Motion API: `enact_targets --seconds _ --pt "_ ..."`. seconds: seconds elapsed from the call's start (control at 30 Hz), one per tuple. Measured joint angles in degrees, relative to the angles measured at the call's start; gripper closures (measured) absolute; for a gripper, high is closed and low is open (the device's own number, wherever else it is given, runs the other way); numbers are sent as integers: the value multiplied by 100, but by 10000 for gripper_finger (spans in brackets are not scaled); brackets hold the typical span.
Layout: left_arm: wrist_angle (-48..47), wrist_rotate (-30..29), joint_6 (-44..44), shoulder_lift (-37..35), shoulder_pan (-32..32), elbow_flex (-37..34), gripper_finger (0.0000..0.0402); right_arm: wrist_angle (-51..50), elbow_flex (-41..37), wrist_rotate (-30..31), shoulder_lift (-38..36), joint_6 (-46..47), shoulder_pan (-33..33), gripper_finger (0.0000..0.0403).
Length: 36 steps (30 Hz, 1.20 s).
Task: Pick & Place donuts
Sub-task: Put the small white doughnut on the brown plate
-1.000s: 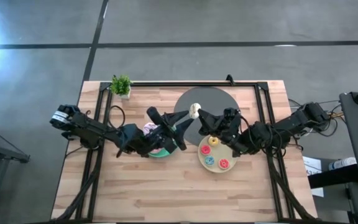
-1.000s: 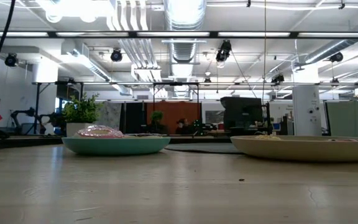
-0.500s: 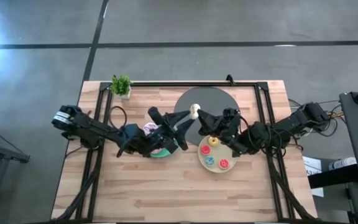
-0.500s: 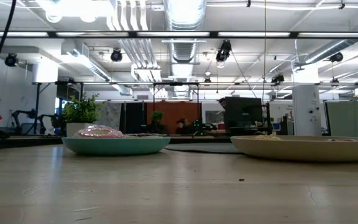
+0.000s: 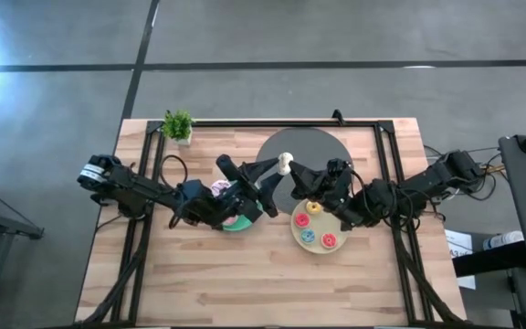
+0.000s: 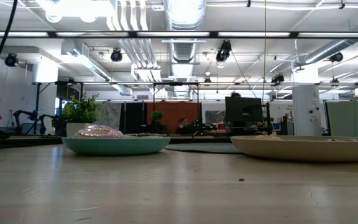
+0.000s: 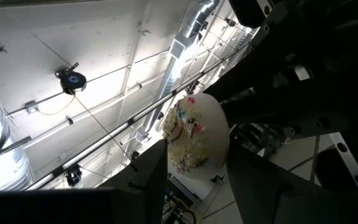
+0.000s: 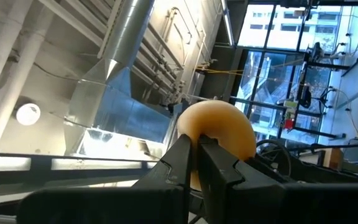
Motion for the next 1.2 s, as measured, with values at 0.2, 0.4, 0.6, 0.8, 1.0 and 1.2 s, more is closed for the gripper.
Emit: enact_targets --seconds 0.2,0.4,0.6,0.8,1.0,1.2 --pt "-22 -27 25 0 0 0 268 -1 0 -6 0 14 0 387" --pt "-149 -69 111 0 2 0 307 4 -43 -11 4 203 0 387" --pt "-299 -116 115 0 2 0 366 10 -116 -28 4 440 0 387" --pt "-301 -348 175 0 0 0 398 -6 -120 -7 7 421 27 387" --pt "-329 -598 264 0 -24 0 400 -538 -264 7 -243 347 104 340" --pt "-803 -760 80 -13 -37 4 400 -2036 -644 14 -1032 66 416 266"
